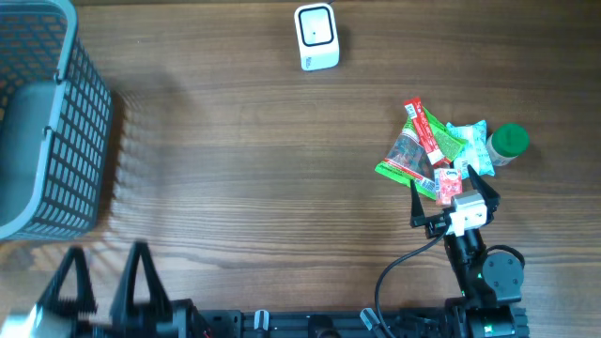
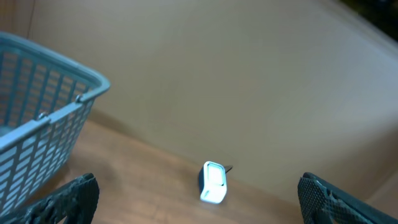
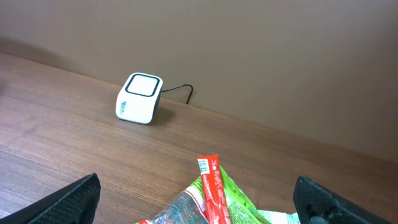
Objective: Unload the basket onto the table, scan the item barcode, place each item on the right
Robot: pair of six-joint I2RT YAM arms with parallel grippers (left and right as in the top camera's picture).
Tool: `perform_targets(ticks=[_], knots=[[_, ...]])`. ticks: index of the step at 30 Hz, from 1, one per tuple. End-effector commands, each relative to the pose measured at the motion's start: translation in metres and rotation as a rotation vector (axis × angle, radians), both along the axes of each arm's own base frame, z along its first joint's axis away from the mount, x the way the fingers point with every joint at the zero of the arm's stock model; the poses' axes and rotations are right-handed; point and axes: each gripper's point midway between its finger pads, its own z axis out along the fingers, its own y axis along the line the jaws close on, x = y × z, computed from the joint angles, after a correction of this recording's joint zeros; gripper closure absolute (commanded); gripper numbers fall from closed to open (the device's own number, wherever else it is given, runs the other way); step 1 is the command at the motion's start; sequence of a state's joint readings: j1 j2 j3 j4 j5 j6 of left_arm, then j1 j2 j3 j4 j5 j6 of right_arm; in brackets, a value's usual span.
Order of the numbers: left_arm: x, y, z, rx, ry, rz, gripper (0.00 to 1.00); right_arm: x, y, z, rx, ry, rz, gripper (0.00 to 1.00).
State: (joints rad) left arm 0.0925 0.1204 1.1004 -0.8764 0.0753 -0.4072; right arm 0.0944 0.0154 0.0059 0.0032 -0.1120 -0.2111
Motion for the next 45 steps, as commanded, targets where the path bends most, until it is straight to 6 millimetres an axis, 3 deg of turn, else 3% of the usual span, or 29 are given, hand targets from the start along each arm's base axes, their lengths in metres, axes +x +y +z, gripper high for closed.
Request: perform_targets(ticks=[1,5,10,16,20,26,34,45], knots=[[-0.014,-0.002,-0.007,0.012,-0.047,-0.016,0.0,-0.001,0.002,0.003,-0.009,-0.017,0.012,0.0],[-0.01,-0.003,-0.017,0.01,-0.047,-0.034,0.0,-0.001,0.002,0.003,-0.009,-0.017,0.012,0.0],[0.017,-0.004,-0.019,0.011,-0.087,-0.054,0.0,-0.001,0.002,0.003,-0.008,-0.017,0.012,0.0],[0.053,-0.006,0.009,0.024,-0.384,-0.078,0.0,-0.001,0.002,0.003,-0.008,-0.017,0.012,0.0],[0.067,-0.006,0.003,0.017,-0.558,-0.082,0.0,-0.001,0.002,0.003,-0.009,-0.017,0.012,0.0],[0.093,-0.004,-0.05,0.0,-0.588,-0.076,0.0,-0.001,0.002,0.003,-0.009,-0.017,0.012,0.0],[0.129,0.0,-0.116,-0.014,-0.367,-0.056,0.0,-0.001,0.002,0.003,-0.009,-0.017,0.012,0.0],[0.155,0.01,-0.203,-0.027,-0.017,0.005,0.0,-0.001,0.002,0.003,-0.008,-0.017,0.012,0.0]])
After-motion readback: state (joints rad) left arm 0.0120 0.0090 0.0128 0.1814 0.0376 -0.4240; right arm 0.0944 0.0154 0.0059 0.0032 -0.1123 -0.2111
